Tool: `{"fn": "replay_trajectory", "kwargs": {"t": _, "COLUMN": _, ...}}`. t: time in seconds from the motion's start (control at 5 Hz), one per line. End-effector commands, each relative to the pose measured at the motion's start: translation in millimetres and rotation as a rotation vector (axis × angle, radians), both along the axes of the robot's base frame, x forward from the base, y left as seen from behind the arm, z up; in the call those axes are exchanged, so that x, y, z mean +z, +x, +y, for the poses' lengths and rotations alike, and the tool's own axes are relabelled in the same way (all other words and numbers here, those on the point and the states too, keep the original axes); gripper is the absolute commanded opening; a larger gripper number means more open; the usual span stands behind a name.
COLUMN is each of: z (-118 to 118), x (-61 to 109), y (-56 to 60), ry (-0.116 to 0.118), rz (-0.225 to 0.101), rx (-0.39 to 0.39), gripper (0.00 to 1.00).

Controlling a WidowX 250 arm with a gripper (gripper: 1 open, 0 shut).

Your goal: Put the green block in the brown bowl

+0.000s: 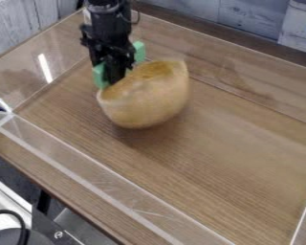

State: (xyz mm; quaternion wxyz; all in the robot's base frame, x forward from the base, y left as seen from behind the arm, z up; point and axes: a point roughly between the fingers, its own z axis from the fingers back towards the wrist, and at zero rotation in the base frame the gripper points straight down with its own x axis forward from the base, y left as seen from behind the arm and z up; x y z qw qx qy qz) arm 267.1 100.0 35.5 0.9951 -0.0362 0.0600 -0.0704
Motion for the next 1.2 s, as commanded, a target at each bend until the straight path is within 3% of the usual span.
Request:
{"fn": "replay_trajectory", "kwargs": {"t": 0.0, "z": -4, "x": 0.6, "y": 0.8, "ry": 0.023, "rz": -0.029, "rx": -0.036, "gripper": 0.00}}
{"fn": "replay_trajectory", "kwargs": {"t": 0.4, "z": -20, "x": -12.8, "y": -12.9, "ry": 0.022, "rz": 0.004, "rx": -0.085, "gripper": 0.00}}
{"fn": "replay_trajectory", "kwargs": {"t": 1.0, "z": -28, "x": -19.0, "y": -17.3, "ry": 0.012, "rz": 0.074, "rx": -0.129, "gripper": 0.00}}
